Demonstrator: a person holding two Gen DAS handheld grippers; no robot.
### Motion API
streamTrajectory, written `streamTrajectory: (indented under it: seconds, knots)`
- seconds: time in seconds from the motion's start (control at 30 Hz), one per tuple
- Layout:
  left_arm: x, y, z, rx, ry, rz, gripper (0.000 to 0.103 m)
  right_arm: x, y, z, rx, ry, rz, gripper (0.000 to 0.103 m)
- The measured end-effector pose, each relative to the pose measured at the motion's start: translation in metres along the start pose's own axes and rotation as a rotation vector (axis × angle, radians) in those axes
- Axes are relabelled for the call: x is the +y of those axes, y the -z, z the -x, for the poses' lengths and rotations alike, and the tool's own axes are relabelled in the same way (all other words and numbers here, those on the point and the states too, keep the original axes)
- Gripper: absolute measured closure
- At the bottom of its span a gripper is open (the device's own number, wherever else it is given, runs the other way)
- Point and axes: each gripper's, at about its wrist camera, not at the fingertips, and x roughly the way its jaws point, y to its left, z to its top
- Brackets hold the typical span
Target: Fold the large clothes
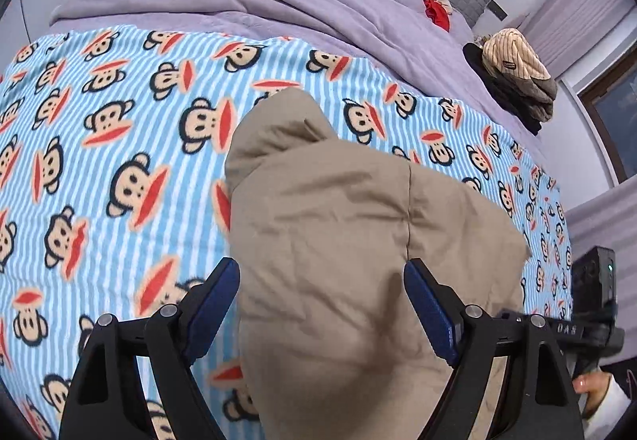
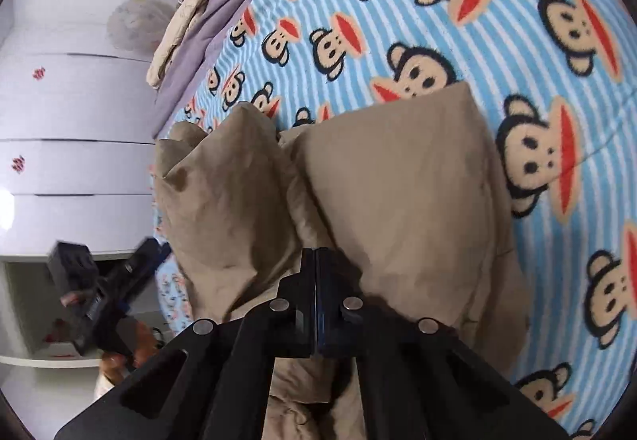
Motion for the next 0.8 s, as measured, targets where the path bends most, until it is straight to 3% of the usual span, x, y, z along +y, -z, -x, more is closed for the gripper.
streamTrajectory:
  seconds: [0.07,0.13,0.23,0.33,0.5,0.63,0.67,0.73,0.77,0.8]
  knots:
    - [-0.017,-0.008,-0.025,0.031,-0.051,-0.069,0.017,0.0,0.002,0.001,-0.009,0.146,0.073,0.103]
    - [-0.038,-0.006,-0.05,0.057,-0.095,-0.136,0.017,-0.025,0.007,0.002,0.027,0.166,0.045,0.103]
    - [-0.055,-0.001,-0.062,0.048,-0.12,-0.178,0.017,-0.056,0.019,0.011,0.024,-0.046,-0.073,0.102]
    - [-0.05,-0.005,-0.062,0.062,-0.104,-0.157,0.017,-0.073,0.021,0.022,-0.002,-0.166,-0.155,0.102]
    - [-0.037,-0.01,-0.058,0.087,-0.079,-0.1,0.017,-0.078,0.017,0.013,0.032,-0.309,-0.188,0.101]
    - [-0.037,-0.011,-0.06,0.091,-0.08,-0.087,0.017,-0.083,0.025,0.016,0.028,-0.362,-0.233,0.101]
    - [-0.038,-0.011,-0.061,0.09,-0.082,-0.088,0.017,-0.086,0.03,0.02,0.028,-0.36,-0.239,0.095]
    - [-0.038,-0.011,-0.061,0.09,-0.074,-0.083,0.017,-0.095,0.036,0.028,0.012,-0.358,-0.263,0.058]
    - [-0.038,-0.011,-0.061,0.09,-0.073,-0.083,0.017,-0.103,0.043,0.038,-0.007,-0.378,-0.288,0.026]
    - [-0.04,-0.011,-0.062,0.092,-0.078,-0.087,0.017,-0.109,0.046,0.042,-0.035,-0.435,-0.313,0.02]
